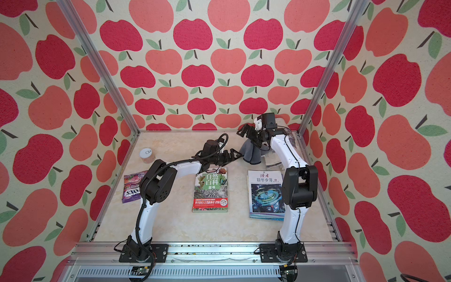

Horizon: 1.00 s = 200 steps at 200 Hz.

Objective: Wipe the cover of the book
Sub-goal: Place the cleaning item at the center of the board.

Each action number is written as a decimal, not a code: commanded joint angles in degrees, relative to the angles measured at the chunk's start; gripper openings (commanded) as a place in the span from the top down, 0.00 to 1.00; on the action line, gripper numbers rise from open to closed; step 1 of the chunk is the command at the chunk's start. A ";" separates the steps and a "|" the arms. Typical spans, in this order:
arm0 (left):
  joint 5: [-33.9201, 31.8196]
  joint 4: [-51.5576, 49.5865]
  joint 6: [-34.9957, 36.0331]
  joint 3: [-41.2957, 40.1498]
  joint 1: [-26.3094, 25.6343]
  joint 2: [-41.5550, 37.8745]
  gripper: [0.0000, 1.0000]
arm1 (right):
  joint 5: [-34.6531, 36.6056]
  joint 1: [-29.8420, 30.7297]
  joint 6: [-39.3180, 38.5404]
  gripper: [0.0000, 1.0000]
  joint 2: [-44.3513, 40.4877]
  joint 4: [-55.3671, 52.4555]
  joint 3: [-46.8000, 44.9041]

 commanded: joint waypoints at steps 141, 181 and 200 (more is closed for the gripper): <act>-7.11 -22.20 6.02 26.66 0.50 10.89 0.01 | -4.16 1.57 2.68 0.01 -1.78 3.30 -2.82; -10.56 -30.86 6.08 34.29 0.72 15.49 0.01 | -4.40 -0.50 2.18 0.01 -3.31 1.57 -0.49; -11.45 -32.14 4.44 34.78 1.75 16.90 0.01 | -4.39 -0.91 2.08 0.01 -4.18 1.29 0.01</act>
